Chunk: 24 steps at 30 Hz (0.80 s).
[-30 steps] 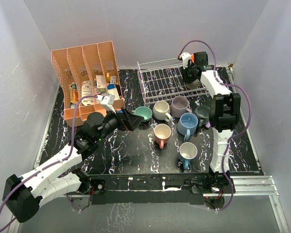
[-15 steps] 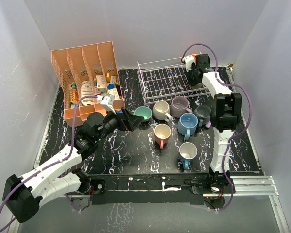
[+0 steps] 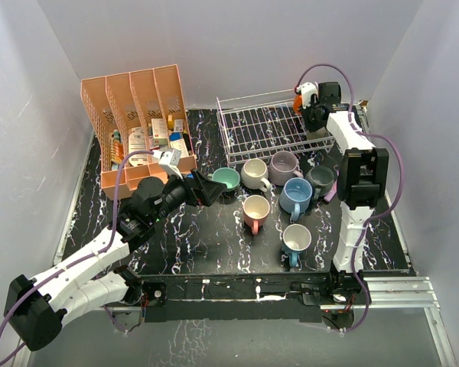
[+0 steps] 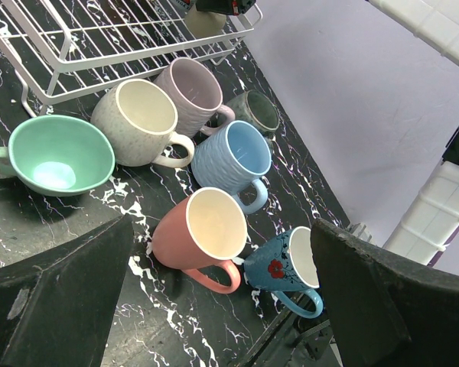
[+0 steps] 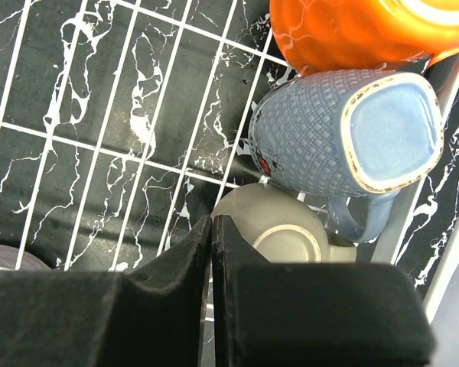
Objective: Load the cups into the dish rack
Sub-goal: Pick up the cup at the center of the board.
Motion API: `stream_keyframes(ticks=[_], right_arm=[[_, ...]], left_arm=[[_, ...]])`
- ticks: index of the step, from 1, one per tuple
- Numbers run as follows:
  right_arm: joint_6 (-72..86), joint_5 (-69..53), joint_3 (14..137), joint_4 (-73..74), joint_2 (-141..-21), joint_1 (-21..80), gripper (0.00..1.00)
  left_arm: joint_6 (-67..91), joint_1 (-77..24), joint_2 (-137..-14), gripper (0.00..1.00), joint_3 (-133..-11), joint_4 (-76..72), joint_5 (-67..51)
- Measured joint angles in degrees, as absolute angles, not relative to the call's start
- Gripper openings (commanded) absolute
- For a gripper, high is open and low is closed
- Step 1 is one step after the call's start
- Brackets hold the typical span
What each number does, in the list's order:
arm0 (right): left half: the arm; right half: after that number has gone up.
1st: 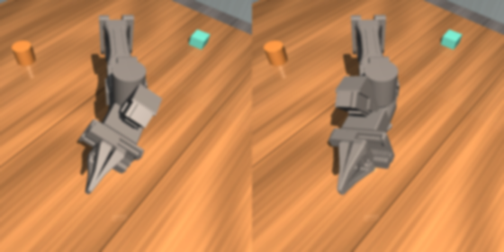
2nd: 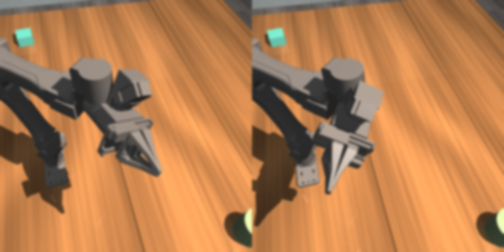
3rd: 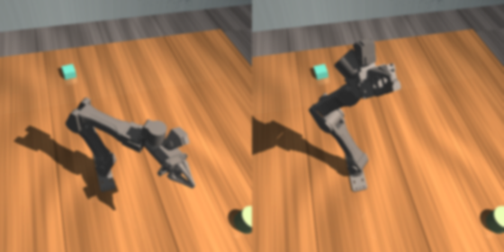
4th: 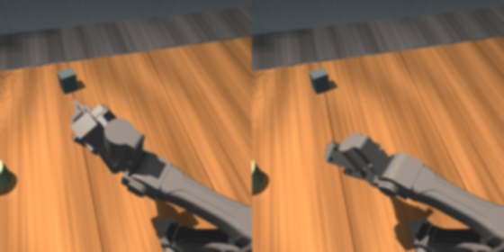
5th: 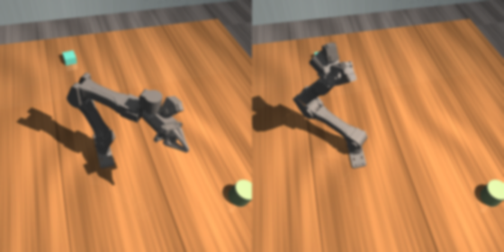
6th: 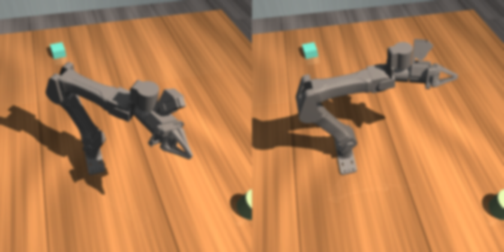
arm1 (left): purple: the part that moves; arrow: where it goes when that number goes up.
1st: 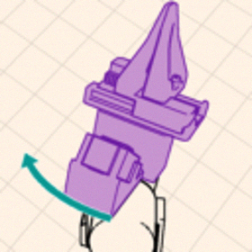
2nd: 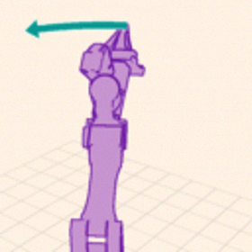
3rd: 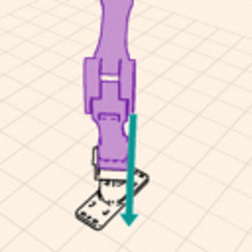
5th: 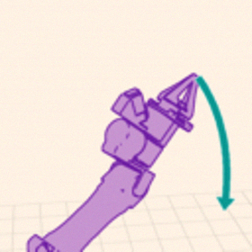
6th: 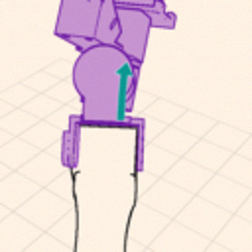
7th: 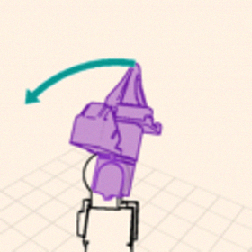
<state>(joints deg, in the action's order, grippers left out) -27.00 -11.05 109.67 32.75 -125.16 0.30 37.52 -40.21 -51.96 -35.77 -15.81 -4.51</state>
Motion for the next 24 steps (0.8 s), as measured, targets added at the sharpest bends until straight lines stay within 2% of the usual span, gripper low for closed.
stream_keyframes(ticks=[12, 18, 24], right_arm=[[-27.6, -17.3, 109.6, 35.8, -122.5, -1.3, 0.14], [-27.4, -26.6, 108.0, 37.5, -115.5, -1.6, 0.19], [-26.9, -37.8, 100.5, 37.3, -106.2, -1.5, 0.28]], left_arm=[[37.5, -40.2, -52.0, 0.97, -35.8, -15.8, -4.5], [37.5, -40.2, -52.0, 0.97, -35.8, -15.8, -4.5], [37.7, -40.2, -52.0, 0.97, -35.8, -15.3, -4.3]])
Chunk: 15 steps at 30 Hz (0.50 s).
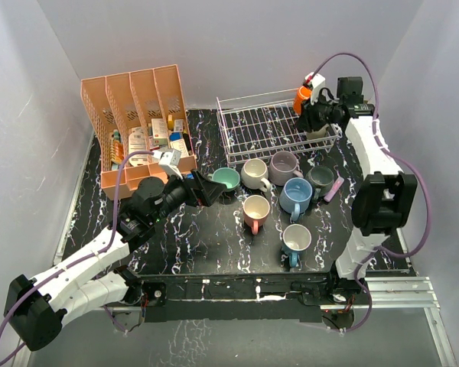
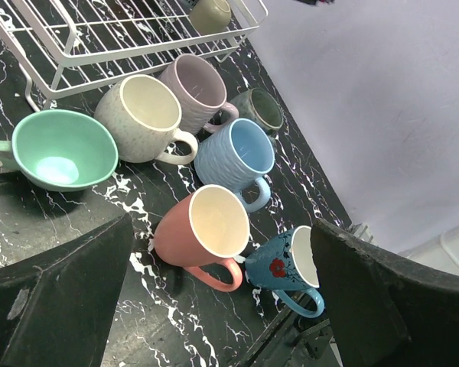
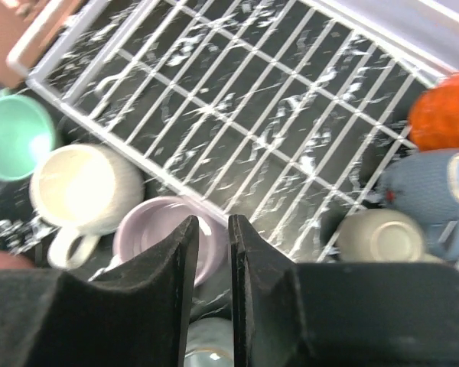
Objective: Load the cups into the dish rack
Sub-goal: Pick up the cup at the center of the board.
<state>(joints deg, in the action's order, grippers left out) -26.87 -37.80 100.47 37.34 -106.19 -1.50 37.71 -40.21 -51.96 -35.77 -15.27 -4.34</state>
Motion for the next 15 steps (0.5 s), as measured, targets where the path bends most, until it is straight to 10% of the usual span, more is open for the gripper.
stream_keyframes(ticks=[15], right_arm=[[-27.4, -57.2, 67.0, 28.6, -75.8, -2.1, 0.58]], left_arm=[[39.4, -40.2, -55.1, 0.97, -38.0, -14.0, -3.6]])
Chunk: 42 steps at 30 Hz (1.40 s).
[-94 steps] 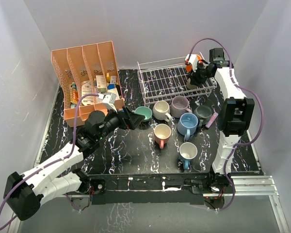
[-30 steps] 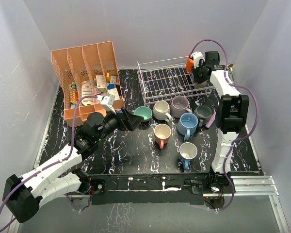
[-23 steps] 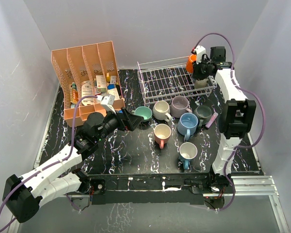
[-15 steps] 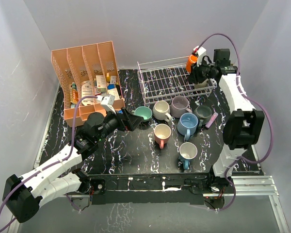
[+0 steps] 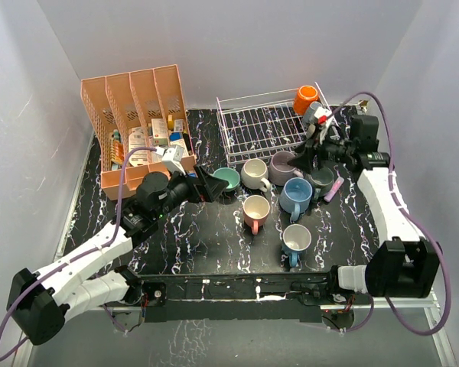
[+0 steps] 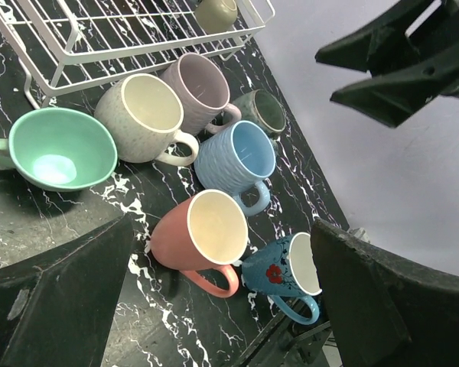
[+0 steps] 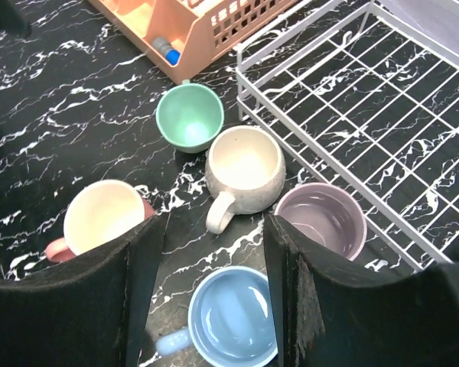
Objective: Load the cups into the dish rack
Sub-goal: Pick up the cup at the center of the board.
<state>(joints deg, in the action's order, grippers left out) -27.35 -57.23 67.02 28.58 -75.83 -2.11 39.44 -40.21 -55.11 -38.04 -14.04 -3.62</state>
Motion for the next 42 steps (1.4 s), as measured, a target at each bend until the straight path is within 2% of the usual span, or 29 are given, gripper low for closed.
stream_keyframes(ticks=[11, 18, 25, 33, 42], right_arm=[[-26.3, -68.5, 51.7, 21.4, -68.2, -9.9, 0.59], [-25.2, -73.5, 46.2, 17.4, -65.9, -12.4, 0.60], [-25.1, -74.3, 45.1, 16.0, -65.8, -13.2, 0.60], [-25.1, -72.9, 45.1, 16.0, -65.8, -13.2, 0.61], [-25.1, -71.8, 45.1, 16.0, -66.0, -13.2, 0.61]], left_arm=[[39.9, -40.2, -57.5, 0.95, -42.4, -11.5, -4.0], [41.0, -40.2, -63.7, 0.87, -48.2, -7.8, -4.9], [38.6, -41.5, -75.6, 0.82, -61.5, 6.9, -1.8], [29.7, -51.3, -88.6, 0.80, -78.1, 24.3, 11.4], [21.6, -55.9, -98.0, 0.68, -86.9, 33.9, 15.7]])
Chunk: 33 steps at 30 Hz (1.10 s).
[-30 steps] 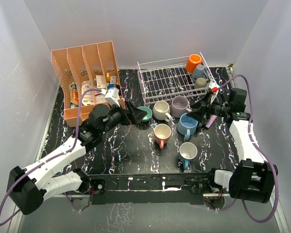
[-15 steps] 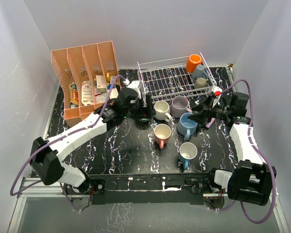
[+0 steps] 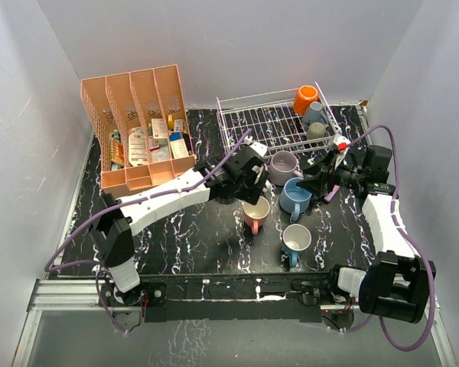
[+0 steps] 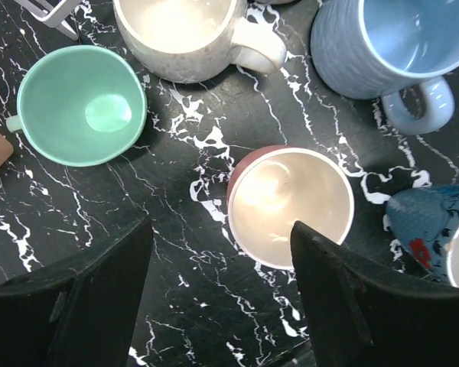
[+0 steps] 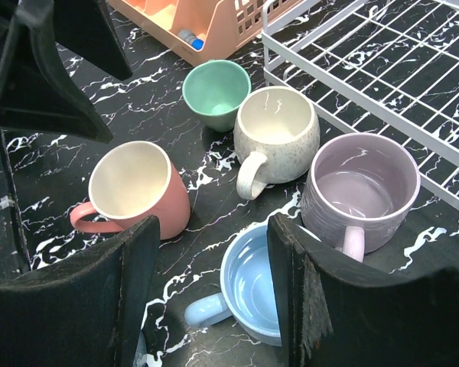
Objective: Load the cups into the dish rack
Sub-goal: Pick up the cup at the center of the board.
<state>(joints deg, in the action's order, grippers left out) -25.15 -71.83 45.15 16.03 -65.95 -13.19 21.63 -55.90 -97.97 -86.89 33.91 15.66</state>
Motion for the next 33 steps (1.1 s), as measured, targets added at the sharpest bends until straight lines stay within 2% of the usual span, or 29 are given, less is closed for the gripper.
stream_keyframes(ticks=[7, 16, 23, 27, 33], right_arm=[[-25.4, -71.6, 45.2, 16.1, -66.4, -13.2, 0.61], [-25.8, -71.2, 45.2, 16.5, -66.9, -13.2, 0.61], [-26.6, -70.8, 45.2, 16.5, -66.8, -13.2, 0.61], [-26.7, -70.6, 45.2, 16.5, -66.9, -13.2, 0.61], [-27.0, -70.4, 45.2, 16.8, -66.9, -13.2, 0.61]], left_arm=[[17.6, -56.0, -103.0, 0.57, -91.8, 38.4, 15.6], [15.6, -56.0, -110.3, 0.51, -95.4, 42.0, 13.9], [15.0, -56.0, -113.5, 0.25, -95.7, 42.5, 13.3], [15.2, -56.0, -114.7, 0.00, -95.9, 42.4, 12.6], [15.2, -56.1, -114.9, 0.00, -96.5, 42.0, 11.8]])
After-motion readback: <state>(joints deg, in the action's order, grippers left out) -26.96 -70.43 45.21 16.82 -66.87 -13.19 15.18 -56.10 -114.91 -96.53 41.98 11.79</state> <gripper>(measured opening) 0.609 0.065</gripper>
